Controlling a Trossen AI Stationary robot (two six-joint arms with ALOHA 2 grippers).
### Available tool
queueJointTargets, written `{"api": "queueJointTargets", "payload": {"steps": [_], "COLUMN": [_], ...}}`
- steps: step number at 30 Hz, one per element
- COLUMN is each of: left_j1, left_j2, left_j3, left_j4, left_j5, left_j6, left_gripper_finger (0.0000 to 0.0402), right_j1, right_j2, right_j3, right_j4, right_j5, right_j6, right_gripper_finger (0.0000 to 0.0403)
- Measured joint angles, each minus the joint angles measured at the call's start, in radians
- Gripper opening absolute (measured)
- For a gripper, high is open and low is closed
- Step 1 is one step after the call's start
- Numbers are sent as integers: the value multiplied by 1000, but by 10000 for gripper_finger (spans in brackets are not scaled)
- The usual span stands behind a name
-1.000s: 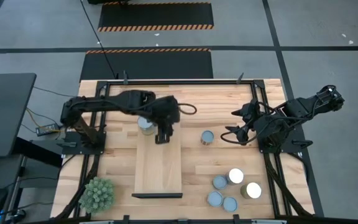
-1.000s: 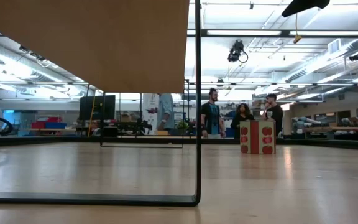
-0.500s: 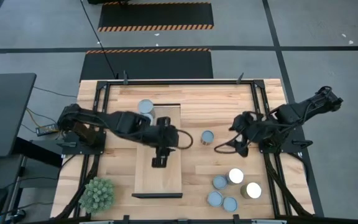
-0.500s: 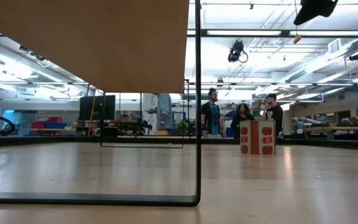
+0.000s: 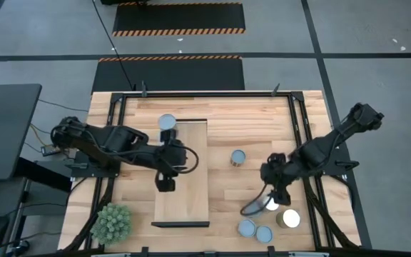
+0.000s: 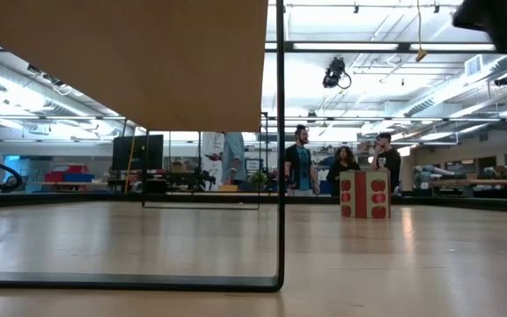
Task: Pick and place cans onto a shelf
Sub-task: Put the canned peaches on the shelf
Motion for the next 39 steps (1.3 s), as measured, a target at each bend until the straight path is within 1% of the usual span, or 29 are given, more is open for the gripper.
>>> {"api": "queueJointTargets", "payload": {"steps": [4,8,13,17,22,30,39], "left_j1": [-1,-3,-4,-3,-3,2,9], "left_j2": [-17,-25,-27,-27,-27,-27,-27], "left_j3": [-1,0,0,0,0,0,0], "left_j4": [-11,-11,-24,-34,-40,-41,-49], "left_j5": [-24,-34,-35,-35,-35,-35,-35], "left_j6": [-17,-33,-42,-40,-34,-14,2], "left_gripper_finger": [142,142,142,142,142,142,142], "right_j1": [53,95,142,177,207,206,200], "right_j2": [49,99,175,216,218,218,218], "right_j3": [0,0,0,0,0,-2,-34], "right_j4": [-22,-44,-71,-100,-90,-73,-37], "right_j5": [-27,-42,-29,-76,-94,-67,-72], "right_j6": [37,143,269,333,409,491,556], "right_gripper_finger": [348,348,348,348,348,348,348]}}
